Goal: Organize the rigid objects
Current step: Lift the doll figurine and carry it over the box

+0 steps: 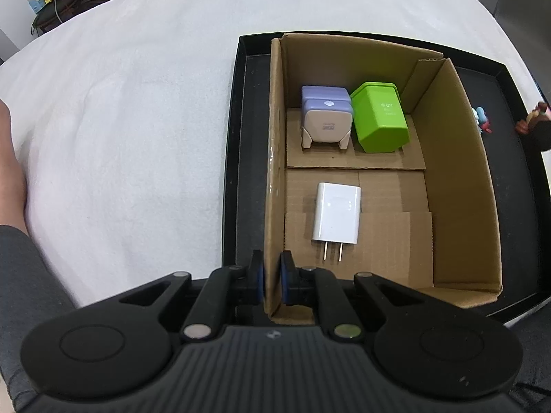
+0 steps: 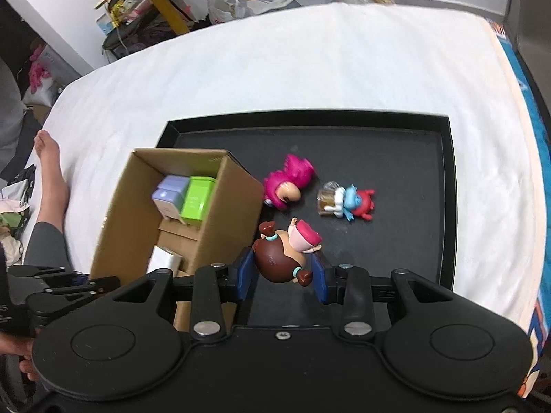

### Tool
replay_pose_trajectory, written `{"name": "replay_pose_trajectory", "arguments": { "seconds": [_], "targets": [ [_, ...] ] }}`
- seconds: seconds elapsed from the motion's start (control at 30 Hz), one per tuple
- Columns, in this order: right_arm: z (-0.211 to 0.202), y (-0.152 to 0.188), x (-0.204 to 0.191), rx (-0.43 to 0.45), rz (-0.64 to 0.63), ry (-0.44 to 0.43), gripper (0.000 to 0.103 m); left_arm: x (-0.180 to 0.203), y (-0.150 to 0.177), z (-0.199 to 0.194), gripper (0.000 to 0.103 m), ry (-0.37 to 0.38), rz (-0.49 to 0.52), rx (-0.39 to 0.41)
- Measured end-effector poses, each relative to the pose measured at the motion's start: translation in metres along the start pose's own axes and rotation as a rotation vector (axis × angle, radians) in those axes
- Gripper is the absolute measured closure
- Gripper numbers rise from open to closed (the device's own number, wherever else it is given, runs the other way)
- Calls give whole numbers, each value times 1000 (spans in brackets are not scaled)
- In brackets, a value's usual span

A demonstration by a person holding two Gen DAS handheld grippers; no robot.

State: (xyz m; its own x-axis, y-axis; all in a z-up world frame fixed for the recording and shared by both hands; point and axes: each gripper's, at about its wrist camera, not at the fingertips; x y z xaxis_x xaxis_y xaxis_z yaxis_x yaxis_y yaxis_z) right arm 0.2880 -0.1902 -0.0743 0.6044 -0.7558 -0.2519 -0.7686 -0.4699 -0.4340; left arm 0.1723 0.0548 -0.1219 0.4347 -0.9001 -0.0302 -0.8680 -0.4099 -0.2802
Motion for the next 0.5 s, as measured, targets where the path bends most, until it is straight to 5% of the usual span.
{"name": "replay_pose_trajectory", "arguments": {
  "seconds": [0.5],
  "targets": [
    [-24, -25, -50, 38, -84, -13, 68, -5, 2, -2, 95, 48, 23, 20]
  ]
}}
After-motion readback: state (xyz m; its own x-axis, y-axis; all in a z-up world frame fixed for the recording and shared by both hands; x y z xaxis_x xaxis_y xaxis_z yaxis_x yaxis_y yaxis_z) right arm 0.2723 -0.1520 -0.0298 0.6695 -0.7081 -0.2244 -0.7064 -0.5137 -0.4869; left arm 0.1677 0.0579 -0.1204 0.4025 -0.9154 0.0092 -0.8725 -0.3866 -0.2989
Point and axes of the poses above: each gripper's, at about its wrist camera, not at the fingertips, and z roughly the way its jaws point, x to its right, y to its underside, and after that the axes turned 12 degrees about -z, right-handed
